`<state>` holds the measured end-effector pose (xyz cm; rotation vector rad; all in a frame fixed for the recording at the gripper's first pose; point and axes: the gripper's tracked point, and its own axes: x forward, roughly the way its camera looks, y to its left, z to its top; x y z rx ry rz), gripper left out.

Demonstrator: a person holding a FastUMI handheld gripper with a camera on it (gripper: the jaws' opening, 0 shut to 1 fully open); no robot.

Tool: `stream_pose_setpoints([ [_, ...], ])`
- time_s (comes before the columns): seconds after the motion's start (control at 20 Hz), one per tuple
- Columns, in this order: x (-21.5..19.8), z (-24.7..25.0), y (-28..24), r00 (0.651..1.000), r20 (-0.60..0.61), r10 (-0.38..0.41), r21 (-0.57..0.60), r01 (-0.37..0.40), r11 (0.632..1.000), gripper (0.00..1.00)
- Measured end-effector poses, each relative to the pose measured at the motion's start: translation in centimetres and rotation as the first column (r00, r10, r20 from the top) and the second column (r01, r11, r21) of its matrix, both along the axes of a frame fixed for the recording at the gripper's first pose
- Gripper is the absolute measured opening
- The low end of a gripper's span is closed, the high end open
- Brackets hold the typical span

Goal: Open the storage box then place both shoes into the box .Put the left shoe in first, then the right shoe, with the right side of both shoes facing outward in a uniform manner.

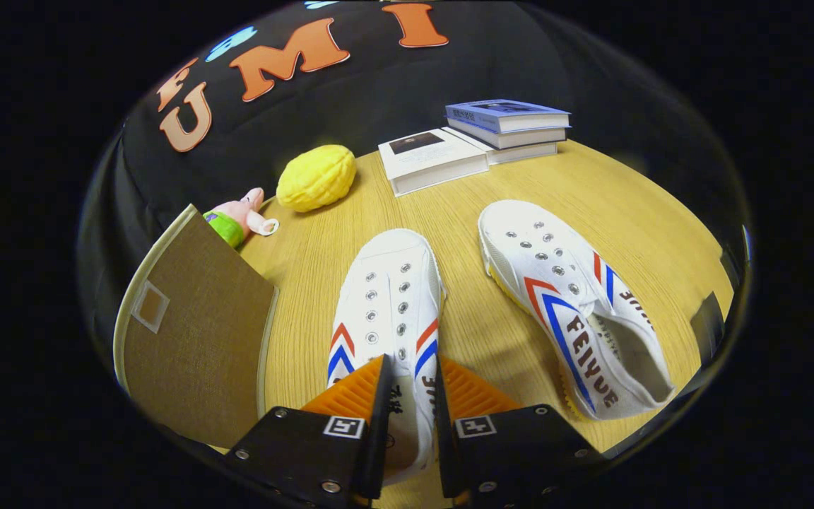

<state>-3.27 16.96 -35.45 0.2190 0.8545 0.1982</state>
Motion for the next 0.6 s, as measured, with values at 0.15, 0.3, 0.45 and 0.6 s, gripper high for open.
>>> stream_pose_setpoints([
  [0.15,0.3,0.3,-0.1,0.999,0.008,-0.049,0.021,0.049,0.999,0.05],
  [0.3,0.4,1.6,-0.2,0.998,0.012,-0.061,0.007,0.061,0.998,0.0],
  [0.45,1.2,4.5,-0.3,0.997,0.059,-0.051,0.0,0.051,0.999,0.0],
  [0.6,2.0,8.2,-0.1,0.993,0.095,-0.069,0.039,0.066,0.997,0.0],
])
